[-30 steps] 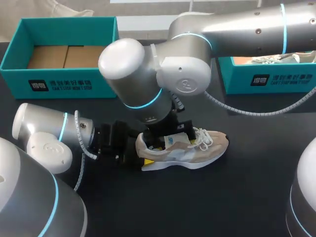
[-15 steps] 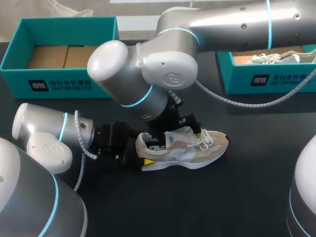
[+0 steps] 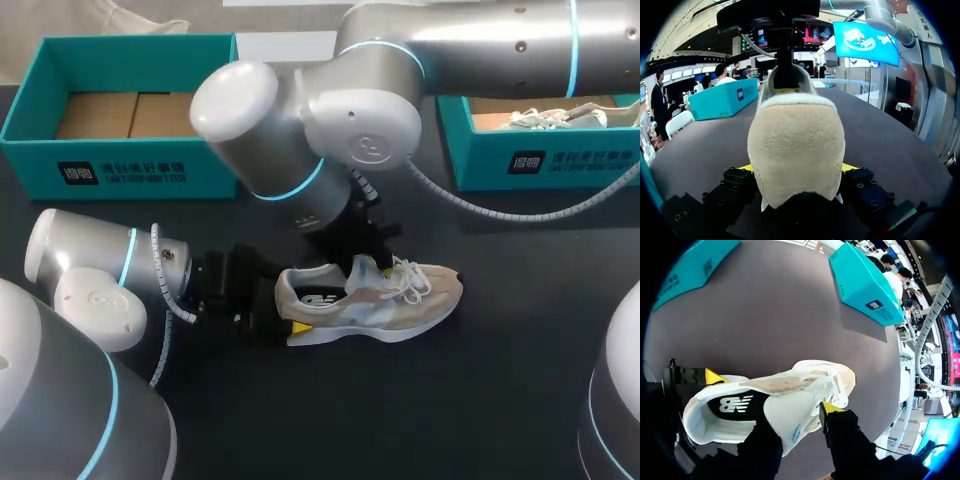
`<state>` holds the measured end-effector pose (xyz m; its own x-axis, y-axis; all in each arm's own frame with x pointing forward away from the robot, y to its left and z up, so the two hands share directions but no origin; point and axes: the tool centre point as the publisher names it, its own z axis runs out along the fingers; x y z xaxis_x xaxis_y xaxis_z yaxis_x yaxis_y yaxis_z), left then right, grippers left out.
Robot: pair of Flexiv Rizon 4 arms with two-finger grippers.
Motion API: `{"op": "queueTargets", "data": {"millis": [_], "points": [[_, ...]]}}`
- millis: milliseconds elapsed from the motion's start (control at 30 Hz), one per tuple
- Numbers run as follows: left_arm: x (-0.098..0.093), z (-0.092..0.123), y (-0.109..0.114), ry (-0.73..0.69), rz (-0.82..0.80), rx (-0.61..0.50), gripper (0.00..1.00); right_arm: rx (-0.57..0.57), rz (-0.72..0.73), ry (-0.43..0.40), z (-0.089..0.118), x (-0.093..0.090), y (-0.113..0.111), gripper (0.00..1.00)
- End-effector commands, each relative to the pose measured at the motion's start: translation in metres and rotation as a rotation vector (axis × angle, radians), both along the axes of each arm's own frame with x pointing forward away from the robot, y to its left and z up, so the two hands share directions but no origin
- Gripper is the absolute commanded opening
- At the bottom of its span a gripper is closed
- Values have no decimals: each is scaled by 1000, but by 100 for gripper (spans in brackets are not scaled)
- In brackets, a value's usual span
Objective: Take the shoe out of the shoebox, open the shoe tongue, remove and reinsert the insole, then place the shoe into the shoebox
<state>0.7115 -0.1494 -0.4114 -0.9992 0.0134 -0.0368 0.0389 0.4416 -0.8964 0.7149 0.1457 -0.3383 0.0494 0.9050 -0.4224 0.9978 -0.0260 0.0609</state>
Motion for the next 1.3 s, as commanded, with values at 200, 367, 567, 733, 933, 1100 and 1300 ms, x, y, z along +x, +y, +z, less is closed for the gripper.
{"op": "queueTargets", "data": {"millis": [200,367,567,733,933,1100,1300], "points": [[6,-10,-3,-1,0,3,0,135,-135,-47,5,3,-31,0],[6,-10,-3,-1,0,3,0,144,-82,-14,7,7,-49,0],[6,-10,-3,-1,0,3,0,137,-43,0,1,12,-70,0],[6,-10,-3,-1,0,3,0,111,-29,-18,-9,21,-85,15],[6,-10,-3,-1,0,3,0,44,-9,2,-18,22,-100,44],[6,-10,-3,-1,0,3,0,12,-14,-19,-22,22,-118,47],[6,-10,-3,-1,0,3,0,-13,-25,-32,-23,21,-135,48]]}}
